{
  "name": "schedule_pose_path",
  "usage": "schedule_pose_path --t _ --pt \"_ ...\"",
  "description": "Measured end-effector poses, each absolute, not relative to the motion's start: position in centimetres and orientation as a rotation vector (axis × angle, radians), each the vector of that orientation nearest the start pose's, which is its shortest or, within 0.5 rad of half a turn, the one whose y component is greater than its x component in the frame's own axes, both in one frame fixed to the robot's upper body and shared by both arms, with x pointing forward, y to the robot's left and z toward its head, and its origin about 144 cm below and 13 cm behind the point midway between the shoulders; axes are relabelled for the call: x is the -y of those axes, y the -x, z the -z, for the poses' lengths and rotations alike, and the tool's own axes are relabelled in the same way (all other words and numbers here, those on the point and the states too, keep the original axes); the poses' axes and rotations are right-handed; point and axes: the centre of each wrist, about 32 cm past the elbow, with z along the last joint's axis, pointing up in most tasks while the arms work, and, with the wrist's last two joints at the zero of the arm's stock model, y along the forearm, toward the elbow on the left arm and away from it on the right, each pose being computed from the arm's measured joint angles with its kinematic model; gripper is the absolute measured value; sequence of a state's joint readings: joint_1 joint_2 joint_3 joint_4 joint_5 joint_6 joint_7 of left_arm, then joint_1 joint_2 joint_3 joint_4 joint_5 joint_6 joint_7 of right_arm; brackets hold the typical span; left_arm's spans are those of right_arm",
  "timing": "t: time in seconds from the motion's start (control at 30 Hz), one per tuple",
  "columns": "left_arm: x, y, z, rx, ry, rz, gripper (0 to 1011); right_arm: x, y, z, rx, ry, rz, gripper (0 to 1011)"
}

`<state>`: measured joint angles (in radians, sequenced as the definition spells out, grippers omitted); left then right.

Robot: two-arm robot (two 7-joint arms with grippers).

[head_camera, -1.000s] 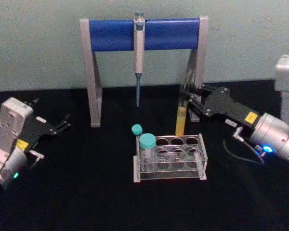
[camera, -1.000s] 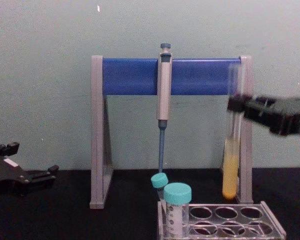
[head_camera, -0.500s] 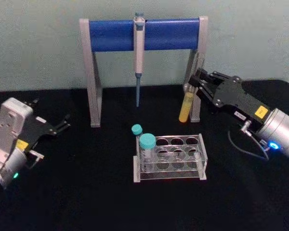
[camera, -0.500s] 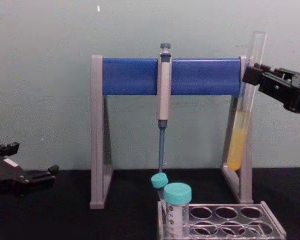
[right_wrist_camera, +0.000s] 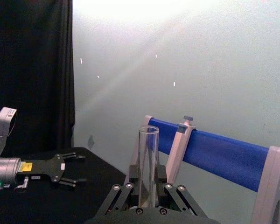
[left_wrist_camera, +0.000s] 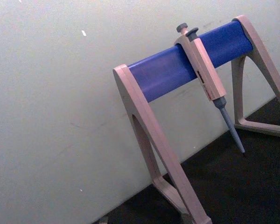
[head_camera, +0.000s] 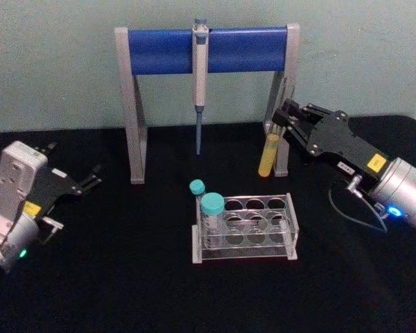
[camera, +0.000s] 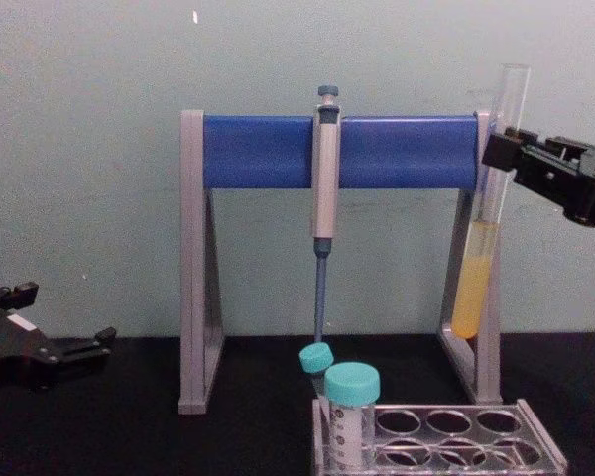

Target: Pick up the test tube from the test tube rack, shake it, then place it back into the test tube rack.

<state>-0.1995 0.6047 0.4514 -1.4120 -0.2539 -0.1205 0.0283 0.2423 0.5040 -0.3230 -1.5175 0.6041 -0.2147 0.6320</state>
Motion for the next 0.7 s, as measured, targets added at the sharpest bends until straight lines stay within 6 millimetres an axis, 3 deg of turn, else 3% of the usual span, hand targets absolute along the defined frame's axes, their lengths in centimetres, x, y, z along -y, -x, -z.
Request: schedule_pose_path --t 0.4,0.7 --pt "-31.0 -48.9 -114.0 0.285 -0.304 -1.248 1001 29.0 -51.2 -120.2 0.160 -0.193 0.618 218" --pt "-31.0 -48.9 -114.0 0.285 -0.305 -1.248 1001 30.9 -51.3 -121.6 0.104 -0.143 0.477 220"
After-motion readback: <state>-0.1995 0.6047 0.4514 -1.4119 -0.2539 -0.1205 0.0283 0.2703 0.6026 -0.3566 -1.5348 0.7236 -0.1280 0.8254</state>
